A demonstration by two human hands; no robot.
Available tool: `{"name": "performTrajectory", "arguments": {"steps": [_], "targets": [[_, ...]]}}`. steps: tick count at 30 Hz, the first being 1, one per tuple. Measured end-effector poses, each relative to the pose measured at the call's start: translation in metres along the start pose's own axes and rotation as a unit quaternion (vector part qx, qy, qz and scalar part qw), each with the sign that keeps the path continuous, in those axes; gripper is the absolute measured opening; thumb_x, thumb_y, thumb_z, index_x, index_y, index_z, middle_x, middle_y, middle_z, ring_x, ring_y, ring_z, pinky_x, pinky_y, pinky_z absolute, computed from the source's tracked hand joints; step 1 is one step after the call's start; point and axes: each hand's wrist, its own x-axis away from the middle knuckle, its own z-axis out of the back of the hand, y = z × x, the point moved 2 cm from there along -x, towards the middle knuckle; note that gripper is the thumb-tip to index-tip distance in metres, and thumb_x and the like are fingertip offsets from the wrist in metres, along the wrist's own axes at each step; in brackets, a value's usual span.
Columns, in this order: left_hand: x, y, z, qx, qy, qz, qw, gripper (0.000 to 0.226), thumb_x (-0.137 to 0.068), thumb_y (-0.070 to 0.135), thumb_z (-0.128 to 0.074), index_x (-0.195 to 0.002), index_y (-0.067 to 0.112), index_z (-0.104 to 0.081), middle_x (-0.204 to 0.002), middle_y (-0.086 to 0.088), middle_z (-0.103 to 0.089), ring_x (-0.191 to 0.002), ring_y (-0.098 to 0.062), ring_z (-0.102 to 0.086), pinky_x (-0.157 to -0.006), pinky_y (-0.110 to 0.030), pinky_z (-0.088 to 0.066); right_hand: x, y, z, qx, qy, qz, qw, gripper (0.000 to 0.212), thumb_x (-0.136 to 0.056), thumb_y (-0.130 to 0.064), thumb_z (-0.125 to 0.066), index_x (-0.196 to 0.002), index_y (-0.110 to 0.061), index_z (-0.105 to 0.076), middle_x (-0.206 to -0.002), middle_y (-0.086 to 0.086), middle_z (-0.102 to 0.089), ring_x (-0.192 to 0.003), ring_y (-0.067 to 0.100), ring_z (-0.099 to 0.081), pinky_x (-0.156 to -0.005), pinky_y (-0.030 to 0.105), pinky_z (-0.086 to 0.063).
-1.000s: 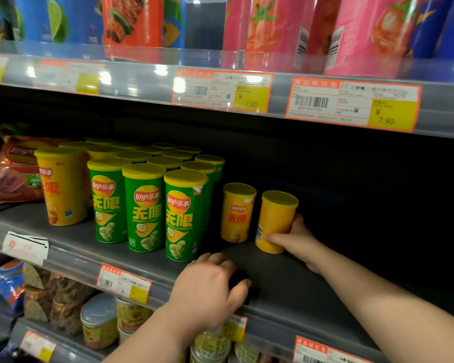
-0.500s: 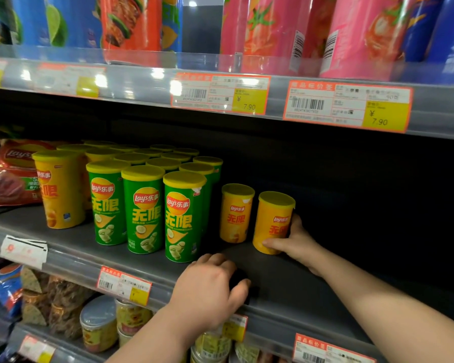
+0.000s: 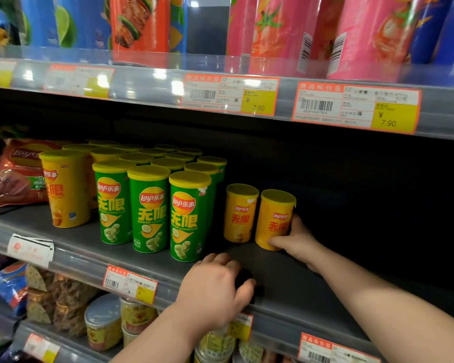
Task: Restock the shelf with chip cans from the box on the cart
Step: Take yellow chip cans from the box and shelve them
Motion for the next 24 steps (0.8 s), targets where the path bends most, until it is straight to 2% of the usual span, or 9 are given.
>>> {"name": "performTrajectory", "arguments": {"steps": [7, 8, 11, 13, 16, 19, 21, 24], "targets": [[-0.002, 0.002, 0.004, 0.007, -0.003, -0.012, 1.000, 0.080, -0.071, 0.064, -0.008, -0.107, 0.021, -0.065, -0.109, 0.000, -0.062, -0.105, -0.024, -0.054, -0.087, -0.034, -0.044, 0.003, -0.003, 0.001, 0.014, -0.009, -0.013, 1.000, 0.084, -0.079, -0.017, -0.074, -0.146, -0.017, -0.023, -0.143, 0.010, -0.042, -0.129, 0.027, -0.043, -0.101, 0.037, -0.038], [-0.002, 0.002, 0.005, 0.011, -0.003, -0.010, 1.000, 0.074, -0.074, 0.062, -0.013, -0.101, 0.020, -0.068, -0.103, -0.001, -0.064, -0.099, -0.024, -0.057, -0.082, -0.035, -0.047, 0.004, -0.003, 0.000, 0.018, -0.009, -0.018, 1.000, 0.081, -0.079, -0.017, -0.073, -0.145, -0.016, -0.026, -0.142, 0.010, -0.043, -0.128, 0.027, -0.044, -0.100, 0.036, -0.038], [-0.002, 0.000, 0.002, -0.002, 0.004, -0.009, 1.000, 0.045, -0.076, 0.055, -0.038, -0.070, 0.023, -0.069, -0.071, 0.003, -0.065, -0.067, -0.021, -0.063, -0.054, -0.030, -0.052, 0.009, -0.003, -0.001, 0.034, -0.004, -0.035, 0.999, 0.071, -0.081, -0.018, -0.072, -0.141, -0.013, -0.033, -0.139, 0.011, -0.047, -0.125, 0.027, -0.047, -0.090, 0.029, -0.038], [-0.003, 0.000, 0.000, -0.005, 0.021, -0.009, 1.000, 0.039, -0.075, 0.053, -0.042, -0.063, 0.025, -0.066, -0.064, 0.005, -0.062, -0.060, -0.019, -0.061, -0.047, -0.028, -0.050, 0.013, -0.004, 0.000, 0.045, 0.006, -0.045, 0.998, 0.068, -0.081, -0.020, -0.072, -0.139, -0.013, -0.037, -0.137, 0.010, -0.048, -0.123, 0.026, -0.048, -0.087, 0.028, -0.038], [-0.003, -0.002, 0.000, 0.007, 0.009, -0.023, 1.000, 0.045, -0.077, 0.055, -0.037, -0.068, 0.023, -0.067, -0.070, 0.002, -0.063, -0.067, -0.022, -0.063, -0.052, -0.030, -0.050, 0.022, -0.005, 0.001, 0.074, 0.018, -0.049, 0.996, 0.070, -0.080, -0.022, -0.073, -0.140, -0.012, -0.036, -0.136, 0.010, -0.049, -0.122, 0.025, -0.050, -0.088, 0.028, -0.041], [-0.002, -0.001, 0.005, 0.025, 0.004, -0.032, 0.999, 0.072, -0.074, 0.061, -0.010, -0.095, 0.022, -0.067, -0.099, 0.000, -0.064, -0.098, -0.024, -0.059, -0.076, -0.033, -0.047, 0.039, -0.006, 0.002, 0.123, 0.018, -0.045, 0.991, 0.077, -0.082, -0.025, -0.071, -0.145, -0.012, -0.030, -0.141, 0.010, -0.045, -0.127, 0.025, -0.046, -0.101, 0.032, -0.041], [-0.001, -0.003, 0.007, 0.011, -0.008, -0.054, 0.998, 0.082, -0.069, 0.063, 0.001, -0.105, 0.024, -0.062, -0.112, 0.003, -0.060, -0.109, -0.021, -0.053, -0.084, -0.031, -0.043, 0.051, -0.008, 0.000, 0.173, 0.017, -0.028, 0.984, 0.070, -0.084, -0.032, -0.068, -0.143, -0.016, -0.034, -0.141, 0.007, -0.045, -0.126, 0.022, -0.047, -0.103, 0.031, -0.041], [0.000, -0.005, 0.011, 0.030, -0.022, -0.070, 0.997, 0.066, -0.082, 0.063, -0.013, -0.109, 0.025, -0.059, -0.117, 0.003, -0.057, -0.111, -0.020, -0.052, -0.085, -0.031, -0.042, 0.075, -0.018, -0.003, 0.257, 0.015, -0.014, 0.966, 0.058, -0.088, -0.043, -0.059, -0.139, -0.025, -0.039, -0.139, 0.000, -0.047, -0.124, 0.019, -0.048, -0.100, 0.031, -0.042]]}}
